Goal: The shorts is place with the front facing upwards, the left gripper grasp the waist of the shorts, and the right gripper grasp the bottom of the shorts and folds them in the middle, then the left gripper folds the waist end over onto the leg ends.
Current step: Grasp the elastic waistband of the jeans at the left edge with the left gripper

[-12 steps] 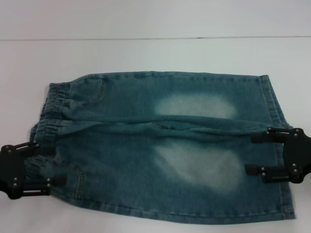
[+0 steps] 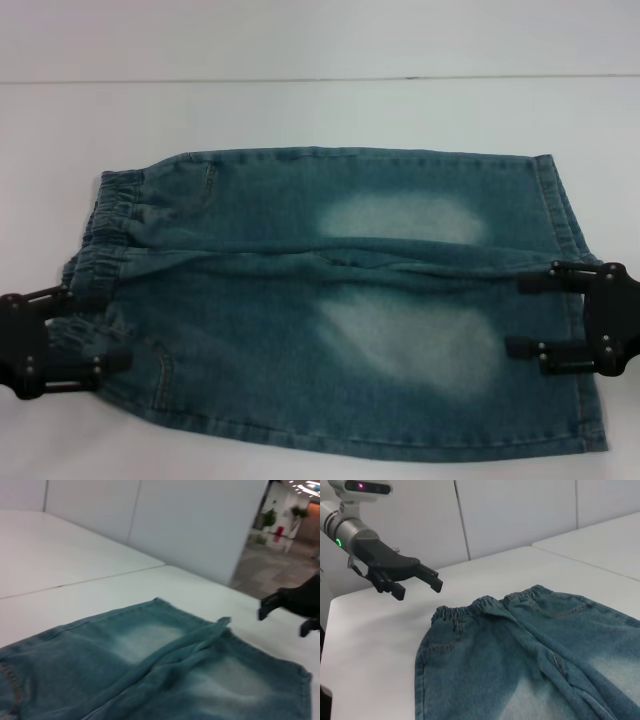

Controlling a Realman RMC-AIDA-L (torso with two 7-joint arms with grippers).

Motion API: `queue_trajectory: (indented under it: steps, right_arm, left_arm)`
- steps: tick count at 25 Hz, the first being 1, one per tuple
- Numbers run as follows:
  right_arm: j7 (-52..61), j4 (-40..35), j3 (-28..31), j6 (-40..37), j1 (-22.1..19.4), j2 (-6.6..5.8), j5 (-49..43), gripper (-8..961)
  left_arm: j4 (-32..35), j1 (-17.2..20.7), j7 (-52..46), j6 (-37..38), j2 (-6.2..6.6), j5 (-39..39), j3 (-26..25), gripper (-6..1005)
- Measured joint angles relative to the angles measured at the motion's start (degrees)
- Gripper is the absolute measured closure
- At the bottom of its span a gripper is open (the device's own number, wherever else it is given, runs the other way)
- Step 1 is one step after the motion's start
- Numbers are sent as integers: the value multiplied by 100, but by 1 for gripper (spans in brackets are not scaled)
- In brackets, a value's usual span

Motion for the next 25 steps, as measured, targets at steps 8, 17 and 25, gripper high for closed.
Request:
queue_trajectory:
  steps: [8,17,25]
  right_arm:
    - [32,0,44,11,0,0,17,89]
    - [36,0,40,34,17,0,23,89]
    - [58,0,38,40,35,9,22,90]
  left_arm:
    - [871,39,-946,-691,-20,302,149,103]
    - [1203,-161,-1663,-1172,-14,1241,451,107]
    - [1163,-224,-1717,-1285,-101,1235,847,110]
